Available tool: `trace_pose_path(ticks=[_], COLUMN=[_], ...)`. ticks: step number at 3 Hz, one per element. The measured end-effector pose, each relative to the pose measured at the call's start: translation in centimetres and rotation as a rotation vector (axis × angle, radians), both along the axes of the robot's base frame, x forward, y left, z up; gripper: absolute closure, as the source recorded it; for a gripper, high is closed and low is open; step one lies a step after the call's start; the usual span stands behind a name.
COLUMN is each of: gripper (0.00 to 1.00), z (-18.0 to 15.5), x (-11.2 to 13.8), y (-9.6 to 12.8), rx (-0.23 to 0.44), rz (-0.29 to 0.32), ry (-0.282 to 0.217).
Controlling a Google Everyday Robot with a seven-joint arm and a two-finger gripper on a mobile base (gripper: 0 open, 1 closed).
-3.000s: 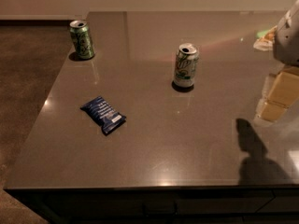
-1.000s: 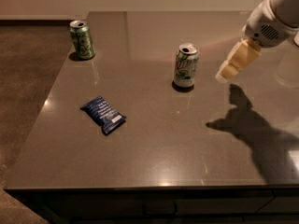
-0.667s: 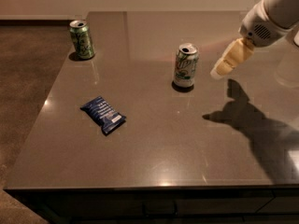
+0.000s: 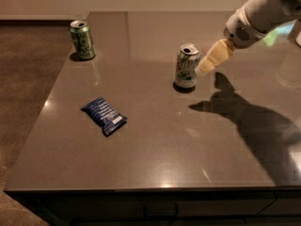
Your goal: Move 7up can near green can
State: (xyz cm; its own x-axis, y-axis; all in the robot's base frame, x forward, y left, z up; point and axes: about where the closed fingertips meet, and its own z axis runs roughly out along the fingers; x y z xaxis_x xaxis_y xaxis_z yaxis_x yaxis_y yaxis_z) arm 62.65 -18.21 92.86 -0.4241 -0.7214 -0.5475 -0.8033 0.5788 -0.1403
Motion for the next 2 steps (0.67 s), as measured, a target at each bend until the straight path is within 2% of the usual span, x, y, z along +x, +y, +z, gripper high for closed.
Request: trace_pose_path(ticks=[2], gripper=[0.00], z=[-1.4], x=[1.8], y=[3.1], rx=[0.056], rz=[0.037], ry=[0.012])
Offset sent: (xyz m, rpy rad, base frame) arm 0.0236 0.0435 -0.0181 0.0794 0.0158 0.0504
